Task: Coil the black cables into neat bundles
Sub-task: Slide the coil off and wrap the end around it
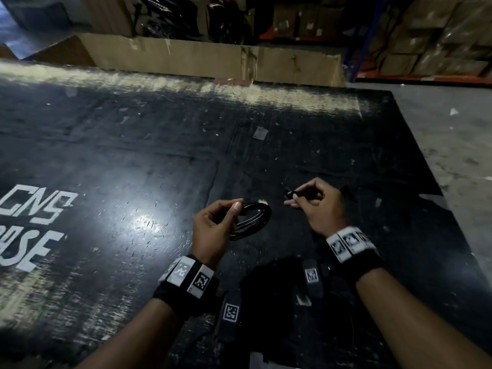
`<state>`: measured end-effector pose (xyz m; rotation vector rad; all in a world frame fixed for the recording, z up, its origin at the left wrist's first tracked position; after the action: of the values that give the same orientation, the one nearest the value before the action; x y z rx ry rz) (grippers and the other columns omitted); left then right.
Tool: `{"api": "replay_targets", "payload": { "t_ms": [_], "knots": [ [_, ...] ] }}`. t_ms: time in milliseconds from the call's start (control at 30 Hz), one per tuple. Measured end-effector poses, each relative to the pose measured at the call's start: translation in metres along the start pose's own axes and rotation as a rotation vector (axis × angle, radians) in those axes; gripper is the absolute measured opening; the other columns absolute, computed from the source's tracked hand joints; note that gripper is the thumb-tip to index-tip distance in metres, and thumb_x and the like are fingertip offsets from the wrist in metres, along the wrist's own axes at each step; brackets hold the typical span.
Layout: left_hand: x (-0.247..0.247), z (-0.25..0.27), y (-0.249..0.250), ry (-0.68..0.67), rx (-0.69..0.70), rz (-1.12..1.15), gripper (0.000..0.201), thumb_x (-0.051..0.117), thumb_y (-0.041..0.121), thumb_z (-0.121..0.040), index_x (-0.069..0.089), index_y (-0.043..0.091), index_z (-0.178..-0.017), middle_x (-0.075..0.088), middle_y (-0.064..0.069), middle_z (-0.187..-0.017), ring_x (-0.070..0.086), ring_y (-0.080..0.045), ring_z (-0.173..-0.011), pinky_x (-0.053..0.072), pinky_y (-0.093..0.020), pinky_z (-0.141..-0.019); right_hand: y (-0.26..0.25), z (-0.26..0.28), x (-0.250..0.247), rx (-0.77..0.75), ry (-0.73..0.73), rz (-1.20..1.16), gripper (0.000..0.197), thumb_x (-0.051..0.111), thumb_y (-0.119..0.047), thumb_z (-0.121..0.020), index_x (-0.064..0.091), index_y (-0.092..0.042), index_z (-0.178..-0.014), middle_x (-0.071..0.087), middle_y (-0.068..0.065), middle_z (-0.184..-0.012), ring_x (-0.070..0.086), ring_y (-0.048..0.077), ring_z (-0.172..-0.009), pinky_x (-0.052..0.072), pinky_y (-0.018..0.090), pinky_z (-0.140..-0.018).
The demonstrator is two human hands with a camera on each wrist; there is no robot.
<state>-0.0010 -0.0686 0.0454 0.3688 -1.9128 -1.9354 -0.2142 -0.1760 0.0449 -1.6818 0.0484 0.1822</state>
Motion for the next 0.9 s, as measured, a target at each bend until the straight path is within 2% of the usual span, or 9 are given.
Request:
{"api": "replay_targets", "payload": {
  "t_ms": [133, 267, 400, 467, 533, 633, 700, 767, 900],
  "knots": [
    [0.005, 0.002, -0.002, 0.047, -0.035, 0.056, 0.011, 0.068, 0.008, -0.096, 0.078, 0.012, -0.098, 0.071, -0.03, -0.09, 0.055, -0.003, -0.056, 0.05, -0.016, -0.058, -0.044, 0.069, -0.012, -0.168, -0.157, 0.011, 0.014, 0.07, 0.01, -0.084, 0.066, -0.004, -0.085, 0.079, 0.011, -0.095, 0.078, 0.025, -0.089, 0.062, 0.04, -0.081],
    [0.015, 0.01, 0.001, 0.05, -0.022, 0.047, 0.008, 0.069, 0.011, -0.096, 0.077, 0.013, -0.096, 0.072, -0.027, -0.09, 0.057, 0.0, -0.056, 0.053, -0.028, -0.063, -0.062, 0.109, -0.003, -0.255, -0.282, 0.174, 0.021, 0.071, 0.005, -0.079, 0.07, -0.015, -0.085, 0.081, -0.006, -0.095, 0.077, 0.011, -0.09, 0.062, 0.035, -0.082],
    [0.027, 0.022, 0.009, 0.028, 0.02, 0.059, 0.006, 0.069, 0.008, -0.096, 0.068, 0.001, -0.095, 0.073, -0.018, -0.085, 0.065, -0.001, -0.058, 0.057, -0.045, -0.073, -0.057, 0.111, 0.006, -0.215, -0.191, 0.305, 0.016, 0.072, -0.009, -0.078, 0.071, -0.023, -0.085, 0.079, -0.009, -0.086, 0.074, 0.004, -0.079, 0.061, 0.036, -0.072],
    [0.031, 0.028, 0.013, 0.021, 0.043, 0.041, 0.008, 0.071, 0.01, -0.095, 0.069, 0.002, -0.095, 0.073, -0.016, -0.084, 0.069, -0.014, -0.069, 0.06, -0.058, -0.079, -0.053, 0.11, 0.007, -0.183, -0.114, 0.326, 0.013, 0.072, -0.015, -0.079, 0.069, -0.026, -0.085, 0.078, -0.008, -0.085, 0.074, 0.003, -0.077, 0.062, 0.036, -0.069],
    [0.032, 0.034, 0.017, 0.014, 0.063, 0.032, 0.009, 0.076, 0.022, -0.09, 0.073, 0.014, -0.089, 0.075, -0.019, -0.088, 0.073, -0.032, -0.081, 0.059, -0.067, -0.082, -0.054, 0.111, 0.008, -0.184, -0.073, 0.328, 0.014, 0.072, -0.014, -0.079, 0.068, -0.026, -0.087, 0.078, -0.009, -0.085, 0.073, 0.002, -0.077, 0.063, 0.032, -0.068],
    [0.031, 0.041, 0.02, 0.007, 0.069, 0.044, 0.02, 0.077, 0.039, -0.078, 0.073, 0.021, -0.084, 0.076, -0.026, -0.094, 0.073, -0.05, -0.093, 0.057, -0.071, -0.08, -0.059, 0.116, 0.011, -0.211, -0.047, 0.336, 0.014, 0.073, -0.014, -0.081, 0.067, -0.025, -0.088, 0.077, -0.01, -0.087, 0.072, 0.0, -0.077, 0.061, 0.023, -0.067],
    [0.032, 0.046, 0.022, -0.02, 0.079, 0.044, 0.021, 0.078, 0.034, -0.082, 0.072, 0.015, -0.087, 0.075, -0.029, -0.095, 0.072, -0.054, -0.093, 0.057, -0.073, -0.078, -0.061, 0.119, 0.014, -0.216, -0.035, 0.349, 0.014, 0.073, -0.016, -0.081, 0.065, -0.025, -0.088, 0.076, -0.01, -0.086, 0.072, 0.0, -0.077, 0.059, 0.019, -0.064],
    [0.032, 0.051, 0.022, -0.049, 0.081, 0.039, 0.016, 0.075, 0.023, -0.09, 0.069, 0.009, -0.091, 0.074, -0.031, -0.096, 0.071, -0.055, -0.093, 0.057, -0.073, -0.076, -0.061, 0.122, 0.016, -0.236, -0.003, 0.363, 0.014, 0.074, -0.017, -0.08, 0.064, -0.024, -0.087, 0.075, -0.01, -0.082, 0.071, 0.0, -0.074, 0.058, 0.018, -0.061],
    [0.034, 0.057, 0.025, -0.073, 0.101, 0.043, 0.029, 0.075, 0.037, -0.085, 0.067, 0.01, -0.092, 0.074, -0.024, -0.092, 0.073, -0.047, -0.085, 0.06, -0.065, -0.078, -0.059, 0.134, 0.018, -0.36, 0.105, 0.331, 0.013, 0.073, -0.012, -0.079, 0.067, -0.019, -0.089, 0.075, -0.007, -0.093, 0.072, 0.003, -0.081, 0.061, 0.026, -0.069]
  ]
}}
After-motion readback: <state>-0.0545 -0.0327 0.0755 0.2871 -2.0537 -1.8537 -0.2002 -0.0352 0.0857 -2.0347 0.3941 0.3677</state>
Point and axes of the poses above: each hand's wrist, its own z-axis away from the middle knuckle, its own x-axis out of the palm, y = z × x, the point moved 3 cm from there along -z, towards the middle knuckle
